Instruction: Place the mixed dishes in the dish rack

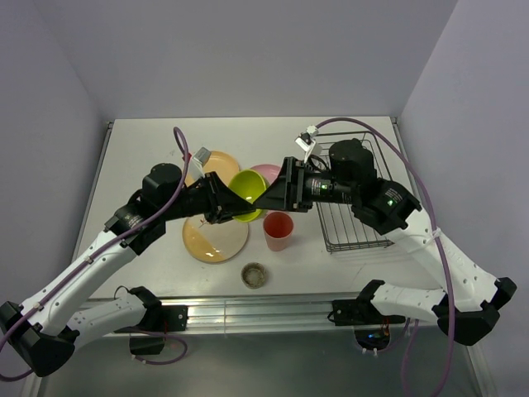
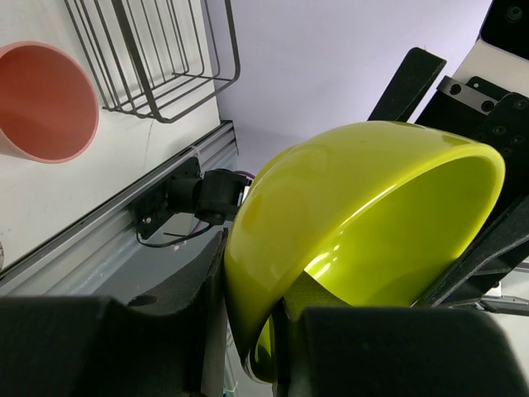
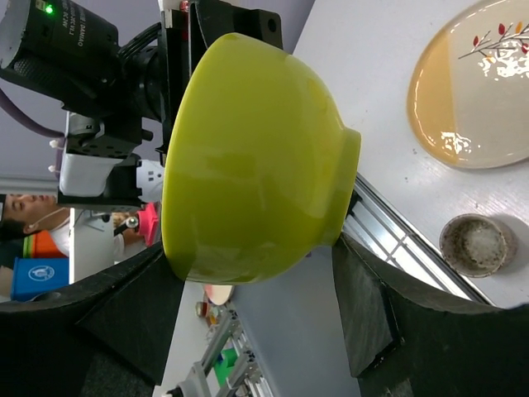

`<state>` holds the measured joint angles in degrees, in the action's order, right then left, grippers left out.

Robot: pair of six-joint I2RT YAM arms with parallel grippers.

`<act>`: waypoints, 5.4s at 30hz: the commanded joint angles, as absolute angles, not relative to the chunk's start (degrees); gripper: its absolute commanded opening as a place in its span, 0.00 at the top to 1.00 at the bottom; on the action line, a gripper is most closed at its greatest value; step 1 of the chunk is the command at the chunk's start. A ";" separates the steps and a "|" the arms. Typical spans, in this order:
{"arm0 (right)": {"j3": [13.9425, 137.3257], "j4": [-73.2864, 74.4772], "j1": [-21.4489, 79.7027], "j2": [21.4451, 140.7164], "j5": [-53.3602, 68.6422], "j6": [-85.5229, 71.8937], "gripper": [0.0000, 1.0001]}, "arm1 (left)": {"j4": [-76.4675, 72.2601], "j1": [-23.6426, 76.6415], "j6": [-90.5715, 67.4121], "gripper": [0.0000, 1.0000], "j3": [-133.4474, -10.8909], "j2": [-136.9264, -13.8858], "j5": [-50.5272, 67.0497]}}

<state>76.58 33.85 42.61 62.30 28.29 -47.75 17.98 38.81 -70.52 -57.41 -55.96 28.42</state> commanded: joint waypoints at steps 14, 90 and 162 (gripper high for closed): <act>80.33 33.31 44.47 65.92 22.24 -42.89 0.22 | 14.24 39.37 -68.91 1.00 -59.50 -54.84 31.20; 80.25 79.37 29.80 84.54 -57.12 -32.95 1.00 | 49.05 35.77 -51.69 0.10 -73.39 -63.71 10.72; 81.38 73.21 28.84 86.40 -31.47 -38.67 0.01 | 51.15 42.89 -32.17 0.20 -84.63 -95.88 11.25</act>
<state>80.42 74.87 30.39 89.97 -32.45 -39.31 50.17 42.06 -32.21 -81.67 -94.54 11.27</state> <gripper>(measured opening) 0.992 0.805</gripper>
